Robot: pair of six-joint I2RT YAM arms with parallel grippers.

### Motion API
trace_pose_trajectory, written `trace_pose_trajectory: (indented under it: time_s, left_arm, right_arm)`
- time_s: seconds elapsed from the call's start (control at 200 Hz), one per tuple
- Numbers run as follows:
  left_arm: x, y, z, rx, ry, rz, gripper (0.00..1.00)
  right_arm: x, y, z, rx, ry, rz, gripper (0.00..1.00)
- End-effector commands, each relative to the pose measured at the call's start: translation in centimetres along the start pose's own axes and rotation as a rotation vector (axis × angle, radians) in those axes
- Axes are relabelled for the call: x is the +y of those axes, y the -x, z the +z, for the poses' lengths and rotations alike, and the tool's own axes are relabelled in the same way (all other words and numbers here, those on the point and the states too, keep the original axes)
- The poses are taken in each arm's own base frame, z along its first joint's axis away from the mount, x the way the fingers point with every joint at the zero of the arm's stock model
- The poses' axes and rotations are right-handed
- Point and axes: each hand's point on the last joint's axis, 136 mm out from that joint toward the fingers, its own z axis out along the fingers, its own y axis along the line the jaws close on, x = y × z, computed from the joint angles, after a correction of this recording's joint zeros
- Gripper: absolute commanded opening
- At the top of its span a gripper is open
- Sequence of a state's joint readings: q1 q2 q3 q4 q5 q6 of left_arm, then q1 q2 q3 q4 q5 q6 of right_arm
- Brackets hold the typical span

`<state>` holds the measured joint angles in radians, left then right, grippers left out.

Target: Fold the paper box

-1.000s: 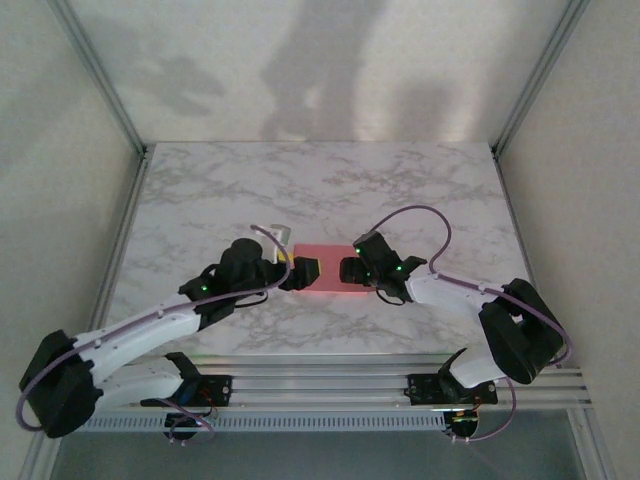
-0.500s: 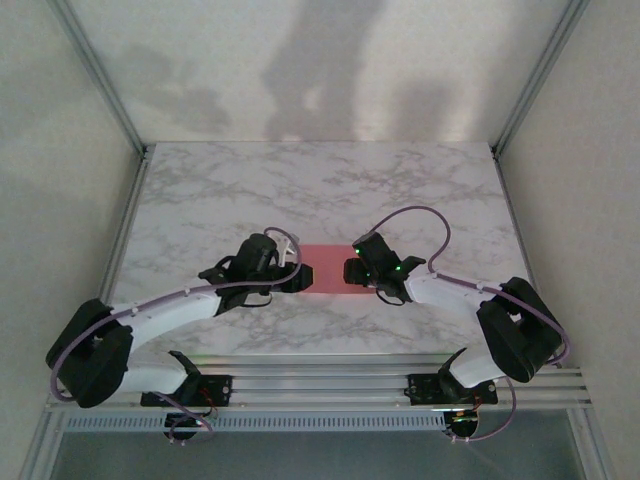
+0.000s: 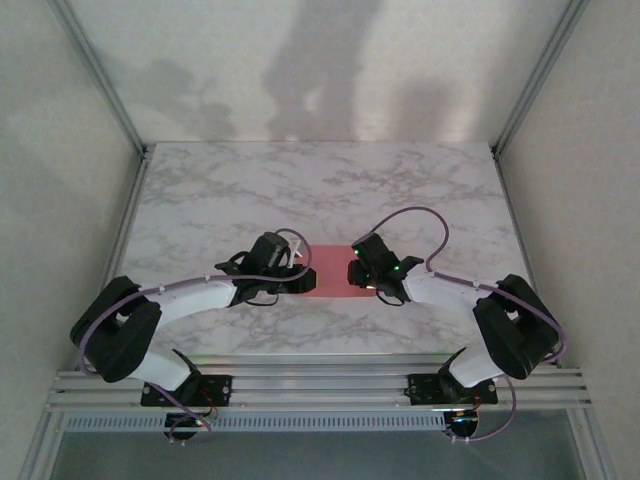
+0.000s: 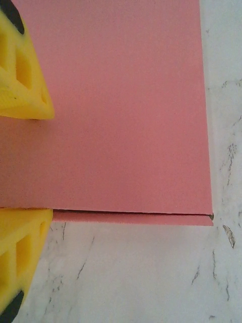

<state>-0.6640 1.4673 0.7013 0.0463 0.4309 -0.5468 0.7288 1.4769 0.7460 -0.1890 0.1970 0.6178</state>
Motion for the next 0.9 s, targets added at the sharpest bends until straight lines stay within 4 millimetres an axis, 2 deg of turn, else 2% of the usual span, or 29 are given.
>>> trace_pose_trajectory:
  time_s: [0.0,0.235,0.611,0.746,0.891]
  left_arm:
    - [-0.1,0.7,0.3,0.0,0.001,-0.004,0.29]
    - [0.7,0.4,1.2,0.015,0.027,-0.017,0.3]
    - [-2.5,4.0,-0.8,-0.091,-0.057,0.009,0.35]
    - [-2.4,4.3,-0.4,-0.091,-0.063,0.007,0.35]
    - [-2.3,4.4,0.3,-0.083,-0.075,0.001,0.36]
  right_arm:
    - [-1.5,-1.3,0.6,0.05,-0.065,-0.011,0.45]
    - [-2.2,-1.1,0.0,0.055,-0.109,-0.037,0.46]
    - [0.8,2.3,-5.2,-0.018,0.112,-0.057,0.49]
    - [2.7,2.2,-5.9,0.023,0.248,-0.03,0.43]
    - [4.0,1.3,-5.2,0.083,0.332,-0.007,0.26]
